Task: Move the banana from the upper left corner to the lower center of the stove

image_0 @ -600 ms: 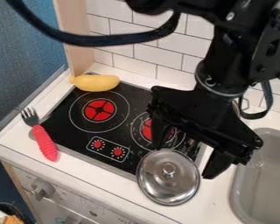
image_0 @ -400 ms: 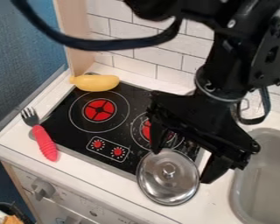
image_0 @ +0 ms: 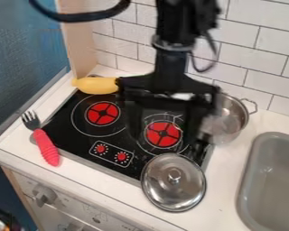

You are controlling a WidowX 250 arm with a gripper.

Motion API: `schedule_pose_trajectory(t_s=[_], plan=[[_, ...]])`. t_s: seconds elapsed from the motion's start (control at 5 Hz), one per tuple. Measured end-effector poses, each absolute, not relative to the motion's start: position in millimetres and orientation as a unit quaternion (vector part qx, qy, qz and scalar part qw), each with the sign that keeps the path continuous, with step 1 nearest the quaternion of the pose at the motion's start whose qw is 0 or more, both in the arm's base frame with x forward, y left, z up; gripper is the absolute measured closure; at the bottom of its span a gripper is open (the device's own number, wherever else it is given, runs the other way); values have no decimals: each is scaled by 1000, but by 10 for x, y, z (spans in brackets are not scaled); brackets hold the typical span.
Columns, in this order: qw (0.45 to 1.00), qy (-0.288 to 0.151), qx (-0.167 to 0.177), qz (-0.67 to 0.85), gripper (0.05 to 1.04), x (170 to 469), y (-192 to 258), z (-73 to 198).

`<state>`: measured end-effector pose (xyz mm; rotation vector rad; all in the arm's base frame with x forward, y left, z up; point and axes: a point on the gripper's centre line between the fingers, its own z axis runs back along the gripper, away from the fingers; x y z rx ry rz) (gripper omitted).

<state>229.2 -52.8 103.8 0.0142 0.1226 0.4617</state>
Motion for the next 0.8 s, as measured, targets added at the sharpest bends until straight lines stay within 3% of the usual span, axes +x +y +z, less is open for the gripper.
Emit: schedule_pose_trajectory(t_s=[0.2,0.4,0.8], plan=[[935,37,-2,352,83,2573,-228,913],[884,14,26,466,83,2860,130,790],[749,-52,11,661,83,3181,700,763]])
